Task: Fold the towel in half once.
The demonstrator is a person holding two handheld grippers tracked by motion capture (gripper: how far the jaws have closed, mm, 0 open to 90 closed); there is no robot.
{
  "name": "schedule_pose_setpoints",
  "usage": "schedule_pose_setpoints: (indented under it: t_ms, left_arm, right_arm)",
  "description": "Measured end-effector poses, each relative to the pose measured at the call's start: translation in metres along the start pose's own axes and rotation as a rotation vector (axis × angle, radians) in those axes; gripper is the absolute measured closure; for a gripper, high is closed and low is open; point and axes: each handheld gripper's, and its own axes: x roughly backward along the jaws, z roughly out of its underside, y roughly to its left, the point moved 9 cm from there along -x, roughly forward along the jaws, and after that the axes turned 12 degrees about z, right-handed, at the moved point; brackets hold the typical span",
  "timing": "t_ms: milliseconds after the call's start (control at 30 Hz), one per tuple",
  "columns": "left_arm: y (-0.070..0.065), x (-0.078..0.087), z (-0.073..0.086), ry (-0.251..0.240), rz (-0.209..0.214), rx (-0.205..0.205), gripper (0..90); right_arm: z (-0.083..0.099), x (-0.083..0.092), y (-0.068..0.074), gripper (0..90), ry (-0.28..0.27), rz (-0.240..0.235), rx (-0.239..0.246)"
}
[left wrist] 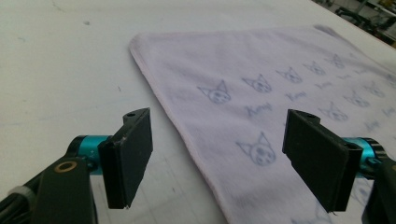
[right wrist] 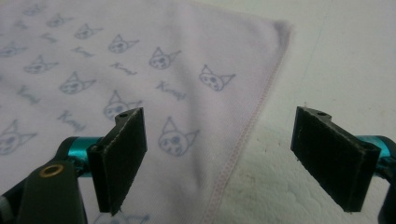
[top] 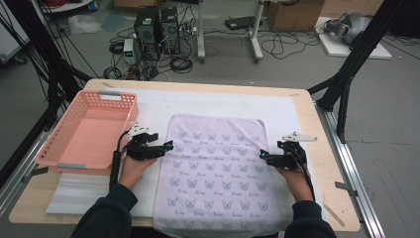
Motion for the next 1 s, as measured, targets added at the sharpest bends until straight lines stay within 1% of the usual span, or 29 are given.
schedule_pose_setpoints:
  t_ms: [33, 100, 167, 200, 233, 267, 300, 367, 400, 433, 467, 500, 533, 567, 600, 633, 667, 700, 733, 767, 800, 833, 867, 900, 933, 967, 1000]
  left_arm:
    - [0.003, -0.005, -0.001, 0.014, -0.004, 0.002, 25.4]
    - [0.006, -0.012, -0.002, 0.038, -0.014, 0.006, 29.6]
    - [0.013, -0.02, -0.002, 0.073, -0.035, 0.016, 31.1]
    - [0.015, -0.022, -0.002, 0.085, -0.047, 0.018, 32.2]
    - [0.018, -0.025, -0.002, 0.084, -0.057, 0.02, 33.8]
    - [0.021, -0.026, 0.0, 0.099, -0.07, 0.043, 35.8]
    - [0.023, -0.027, -0.001, 0.1, -0.072, 0.054, 38.1]
    - [0.022, -0.028, 0.0, 0.108, -0.07, 0.043, 42.9]
    - [0.021, -0.028, 0.0, 0.116, -0.077, 0.026, 44.4]
    - [0.019, -0.03, 0.0, 0.124, -0.085, 0.01, 46.5]
    - [0.019, -0.031, 0.0, 0.132, -0.101, -0.011, 49.7]
    - [0.019, -0.031, 0.001, 0.144, -0.12, -0.03, 52.4]
    - [0.019, -0.031, 0.001, 0.146, -0.143, -0.048, 57.0]
    - [0.019, -0.031, 0.001, 0.159, -0.157, -0.086, 62.8]
    - [0.015, -0.032, 0.001, 0.165, -0.134, -0.108, 70.5]
    - [0.012, -0.033, 0.002, 0.18, -0.118, -0.146, 81.6]
    - [0.01, -0.034, 0.002, 0.197, -0.134, -0.186, 86.4]
    - [0.01, -0.034, 0.002, 0.196, -0.136, -0.186, 87.1]
    - [0.011, -0.034, 0.002, 0.187, -0.126, -0.153, 87.5]
    - [0.014, -0.034, 0.0, 0.172, -0.107, -0.103, 87.7]
    - [0.017, -0.032, -0.001, 0.167, -0.126, -0.096, 87.9]
    - [0.021, -0.031, -0.003, 0.152, -0.14, -0.083, 88.0]
    - [0.025, -0.031, -0.005, 0.149, -0.141, -0.061, 88.0]
    - [0.026, -0.031, -0.007, 0.147, -0.151, -0.069, 88.0]
    - [0.027, -0.031, -0.012, 0.14, -0.165, -0.09, 88.1]
    - [0.027, -0.031, -0.017, 0.117, -0.174, -0.092, 88.1]
    - [0.028, -0.031, -0.023, 0.108, -0.179, -0.086, 88.1]
  right_arm:
    - [-0.001, -0.004, 0.001, 17.2, 0.018, -0.001, 0.002]
    - [-0.001, -0.013, 0.001, 17.6, 0.055, -0.007, 0.015]
    - [-0.002, -0.022, -0.001, 19.3, 0.091, 0.006, 0.019]
    - [-0.003, -0.026, -0.003, 21.1, 0.103, 0.014, 0.01]
    - [-0.003, -0.028, -0.004, 22.3, 0.11, 0.019, 0.004]
    - [-0.004, -0.031, -0.005, 23.6, 0.118, 0.022, 0.001]
    - [-0.005, -0.034, -0.005, 26.1, 0.121, 0.029, 0.004]
    - [-0.005, -0.038, -0.005, 29.8, 0.14, 0.047, 0.021]
    - [-0.005, -0.04, -0.005, 30.9, 0.149, 0.057, 0.029]
    - [-0.006, -0.041, -0.006, 32.3, 0.144, 0.072, 0.041]
    - [-0.006, -0.042, -0.005, 33.2, 0.147, 0.076, 0.035]
    - [-0.007, -0.042, -0.005, 36.0, 0.148, 0.081, 0.036]
    - [-0.007, -0.042, -0.005, 40.5, 0.147, 0.079, 0.038]
    - [-0.007, -0.041, -0.004, 46.4, 0.144, 0.07, 0.042]
    - [-0.008, -0.041, -0.002, 52.0, 0.144, 0.06, 0.043]
    - [-0.008, -0.04, 0.0, 59.0, 0.142, 0.055, 0.046]
    - [-0.009, -0.04, 0.002, 65.7, 0.138, 0.038, 0.048]
    - [-0.009, -0.04, 0.003, 74.0, 0.137, 0.037, 0.045]
    - [-0.009, -0.04, 0.006, 81.6, 0.136, 0.009, 0.039]
    - [-0.01, -0.041, 0.006, 83.0, 0.136, 0.01, 0.047]
    - [-0.011, -0.041, 0.007, 83.8, 0.137, 0.019, 0.064]
    - [-0.012, -0.042, 0.006, 84.2, 0.132, 0.036, 0.084]
    - [-0.014, -0.043, 0.005, 84.4, 0.125, 0.065, 0.11]
    - [-0.016, -0.044, 0.004, 84.4, 0.111, 0.076, 0.119]
    - [-0.018, -0.045, 0.004, 84.4, 0.102, 0.085, 0.12]
    - [-0.021, -0.045, 0.002, 84.4, 0.08, 0.094, 0.111]
    - [-0.026, -0.045, 0.001, 84.4, 0.057, 0.1, 0.096]
